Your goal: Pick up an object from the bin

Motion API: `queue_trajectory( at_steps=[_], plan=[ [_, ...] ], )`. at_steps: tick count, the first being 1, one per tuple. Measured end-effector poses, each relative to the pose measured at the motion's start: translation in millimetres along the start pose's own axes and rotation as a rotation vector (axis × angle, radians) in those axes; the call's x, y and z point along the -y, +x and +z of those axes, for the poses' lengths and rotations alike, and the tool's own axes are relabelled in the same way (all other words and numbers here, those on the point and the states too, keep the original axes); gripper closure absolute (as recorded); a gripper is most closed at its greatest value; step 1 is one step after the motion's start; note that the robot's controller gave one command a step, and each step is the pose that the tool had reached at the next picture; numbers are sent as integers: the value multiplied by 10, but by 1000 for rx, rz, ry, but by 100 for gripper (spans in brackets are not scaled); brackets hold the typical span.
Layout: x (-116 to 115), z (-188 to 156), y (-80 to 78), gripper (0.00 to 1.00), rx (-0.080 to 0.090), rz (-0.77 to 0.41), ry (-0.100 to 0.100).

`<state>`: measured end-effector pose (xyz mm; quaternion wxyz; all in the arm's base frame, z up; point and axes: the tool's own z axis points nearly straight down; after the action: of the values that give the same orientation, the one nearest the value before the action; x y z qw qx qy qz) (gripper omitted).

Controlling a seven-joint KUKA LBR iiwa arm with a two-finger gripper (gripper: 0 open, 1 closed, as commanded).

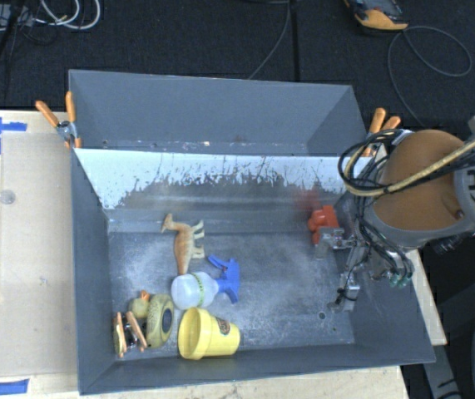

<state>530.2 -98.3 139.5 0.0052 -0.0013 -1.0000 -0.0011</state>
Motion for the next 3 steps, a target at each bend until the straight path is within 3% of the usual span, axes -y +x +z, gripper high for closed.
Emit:
queue_trajectory(
  at_steps=[1,2,3],
  plan=[
    [-1,-42,-18,0,8,-2,2],
    [-377,382,-371,0,13,15,3],
    [-700,643,-541,0,-1,-39,-1]
  ],
)
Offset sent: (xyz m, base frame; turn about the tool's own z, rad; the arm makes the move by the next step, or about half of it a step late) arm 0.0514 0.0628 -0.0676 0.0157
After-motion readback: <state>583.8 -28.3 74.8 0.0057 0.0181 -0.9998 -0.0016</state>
